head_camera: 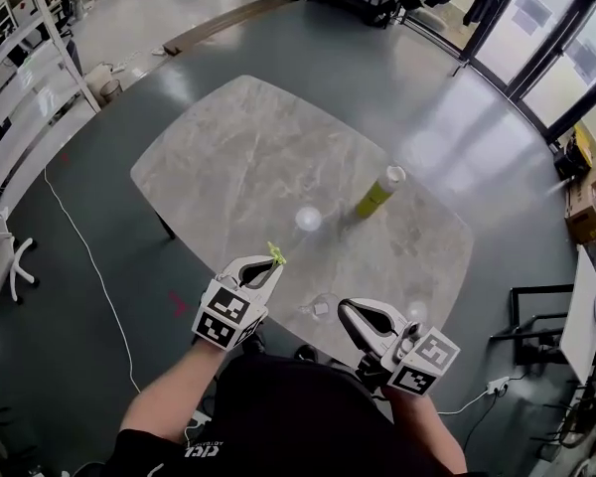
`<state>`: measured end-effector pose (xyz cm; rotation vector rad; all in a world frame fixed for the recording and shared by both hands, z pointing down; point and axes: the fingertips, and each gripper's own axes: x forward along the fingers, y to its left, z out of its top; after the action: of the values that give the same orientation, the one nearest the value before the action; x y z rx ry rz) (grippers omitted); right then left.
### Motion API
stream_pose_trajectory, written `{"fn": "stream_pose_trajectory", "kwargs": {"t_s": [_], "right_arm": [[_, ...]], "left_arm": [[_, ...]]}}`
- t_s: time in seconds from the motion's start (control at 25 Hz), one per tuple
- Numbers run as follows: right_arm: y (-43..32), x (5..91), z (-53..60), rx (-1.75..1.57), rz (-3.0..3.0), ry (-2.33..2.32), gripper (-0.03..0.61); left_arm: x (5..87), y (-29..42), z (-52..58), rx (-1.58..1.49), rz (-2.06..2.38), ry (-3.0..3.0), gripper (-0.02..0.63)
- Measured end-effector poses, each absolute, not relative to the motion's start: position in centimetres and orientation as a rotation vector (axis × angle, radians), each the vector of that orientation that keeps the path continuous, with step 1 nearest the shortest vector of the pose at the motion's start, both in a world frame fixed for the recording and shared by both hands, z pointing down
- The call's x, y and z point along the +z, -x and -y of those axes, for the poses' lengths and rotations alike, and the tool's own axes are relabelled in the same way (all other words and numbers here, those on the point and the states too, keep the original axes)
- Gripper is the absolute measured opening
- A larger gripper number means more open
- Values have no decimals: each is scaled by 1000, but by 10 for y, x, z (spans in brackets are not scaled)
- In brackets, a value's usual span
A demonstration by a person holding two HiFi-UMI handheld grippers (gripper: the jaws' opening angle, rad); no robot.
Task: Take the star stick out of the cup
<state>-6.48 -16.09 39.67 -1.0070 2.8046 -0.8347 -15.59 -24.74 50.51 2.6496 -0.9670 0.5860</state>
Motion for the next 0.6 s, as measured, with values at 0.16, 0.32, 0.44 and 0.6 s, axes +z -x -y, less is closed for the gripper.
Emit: {"fn": "stream_pose_trajectory", "kwargs": {"t_s": [0.16,0.32,0.44,0.6], "right_arm": [[69,406,165,-865,-2831,1052,14],[82,406,173,-897,-2817,1089,14],[91,407,177,-916,-2813,1107,14],[89,414,182,-941,-2804,1168,14]], "left_arm": [[530,153,258,595,934,-2641,18],[544,152,269,590,893,-2642,18],[551,148,277,587,853,-2638,18],[564,138,292,593,798,-2628,18]]}}
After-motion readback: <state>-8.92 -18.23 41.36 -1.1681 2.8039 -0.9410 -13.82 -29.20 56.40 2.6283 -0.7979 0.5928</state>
